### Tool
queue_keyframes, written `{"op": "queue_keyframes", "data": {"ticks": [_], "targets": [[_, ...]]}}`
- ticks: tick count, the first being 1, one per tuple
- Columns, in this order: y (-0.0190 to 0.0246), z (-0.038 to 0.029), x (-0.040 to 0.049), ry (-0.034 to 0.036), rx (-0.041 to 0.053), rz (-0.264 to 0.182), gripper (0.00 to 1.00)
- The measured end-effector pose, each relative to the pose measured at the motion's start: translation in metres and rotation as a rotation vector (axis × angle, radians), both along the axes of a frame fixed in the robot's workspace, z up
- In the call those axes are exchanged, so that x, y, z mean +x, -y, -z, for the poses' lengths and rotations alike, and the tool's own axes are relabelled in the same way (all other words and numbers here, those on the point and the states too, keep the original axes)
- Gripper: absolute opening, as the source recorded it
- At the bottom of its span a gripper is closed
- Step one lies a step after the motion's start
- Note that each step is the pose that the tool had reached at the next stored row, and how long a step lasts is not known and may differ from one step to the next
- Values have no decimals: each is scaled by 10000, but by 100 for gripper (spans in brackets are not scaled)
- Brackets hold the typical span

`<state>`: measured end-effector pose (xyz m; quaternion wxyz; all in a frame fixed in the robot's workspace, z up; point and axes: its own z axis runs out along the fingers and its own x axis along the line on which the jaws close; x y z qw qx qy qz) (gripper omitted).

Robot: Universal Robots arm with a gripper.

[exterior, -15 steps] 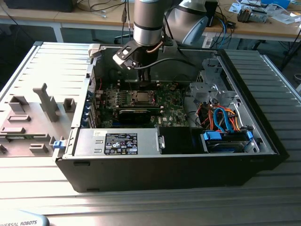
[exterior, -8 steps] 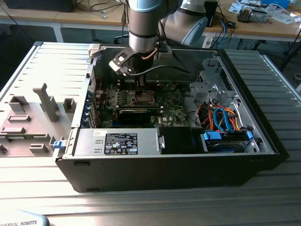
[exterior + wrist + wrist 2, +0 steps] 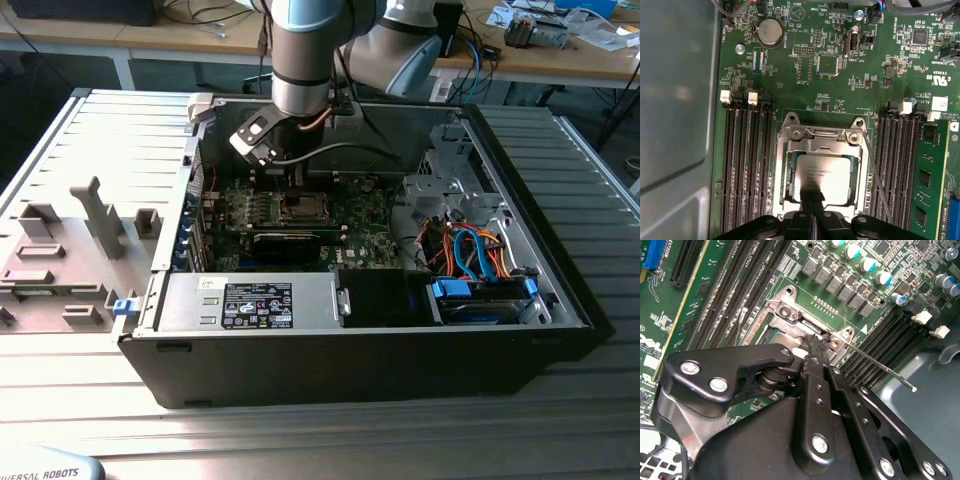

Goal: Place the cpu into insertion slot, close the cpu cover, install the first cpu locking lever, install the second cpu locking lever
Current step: 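Close the cpu cover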

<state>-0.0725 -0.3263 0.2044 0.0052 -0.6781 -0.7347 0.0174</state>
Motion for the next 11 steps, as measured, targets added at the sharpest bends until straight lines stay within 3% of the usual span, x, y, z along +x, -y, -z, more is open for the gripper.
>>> {"op": "queue_keyframes", "data": {"ticks": [4, 11], "targets": [[-1, -13, 135, 3, 8, -6, 11], [0, -171, 143, -4, -4, -4, 11]]}}
